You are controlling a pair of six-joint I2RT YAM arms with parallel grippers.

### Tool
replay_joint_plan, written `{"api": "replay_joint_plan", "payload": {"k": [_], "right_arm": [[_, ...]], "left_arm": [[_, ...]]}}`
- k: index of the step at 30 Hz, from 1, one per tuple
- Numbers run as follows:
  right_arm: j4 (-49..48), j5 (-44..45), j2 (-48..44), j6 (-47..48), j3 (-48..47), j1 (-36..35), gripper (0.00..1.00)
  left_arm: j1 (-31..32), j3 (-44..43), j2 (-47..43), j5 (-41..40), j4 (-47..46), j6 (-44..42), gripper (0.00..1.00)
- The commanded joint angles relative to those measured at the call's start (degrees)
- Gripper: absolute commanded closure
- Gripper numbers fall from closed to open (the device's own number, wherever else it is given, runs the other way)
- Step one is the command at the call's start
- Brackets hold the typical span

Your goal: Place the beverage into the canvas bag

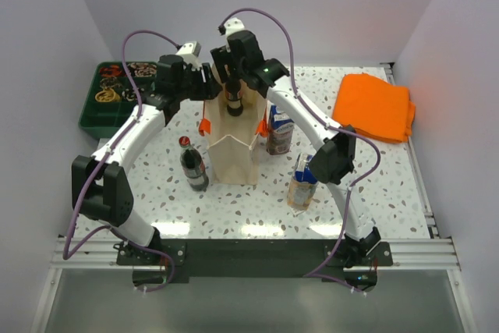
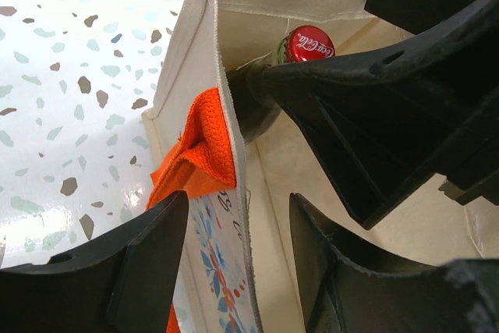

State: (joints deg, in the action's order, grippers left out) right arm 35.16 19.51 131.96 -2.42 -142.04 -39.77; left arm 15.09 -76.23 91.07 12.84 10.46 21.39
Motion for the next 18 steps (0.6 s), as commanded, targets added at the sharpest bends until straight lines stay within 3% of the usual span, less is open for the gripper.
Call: {"api": "replay_joint_plan", "payload": {"k": [1,10,18], "right_arm": [[-2.9,-0.3,-3.6,-0.2,-3.2,0.2,0.12],[0.4,0.5,-9.6,-0.7,-4.0,0.3,0.01],[11.3,5.5,-20.2,-1.7,-2.5,0.5,0.01]], "left_arm": [[0.3,-0.2,-0.2,0.0,-0.9,-1.0,0.39],[0.3,-0.9,0.1,-0.4,-0.8,-1.1,0.25],[0.3,-1.6,-0.4,-0.6,-0.6,-1.7,0.18]]}}
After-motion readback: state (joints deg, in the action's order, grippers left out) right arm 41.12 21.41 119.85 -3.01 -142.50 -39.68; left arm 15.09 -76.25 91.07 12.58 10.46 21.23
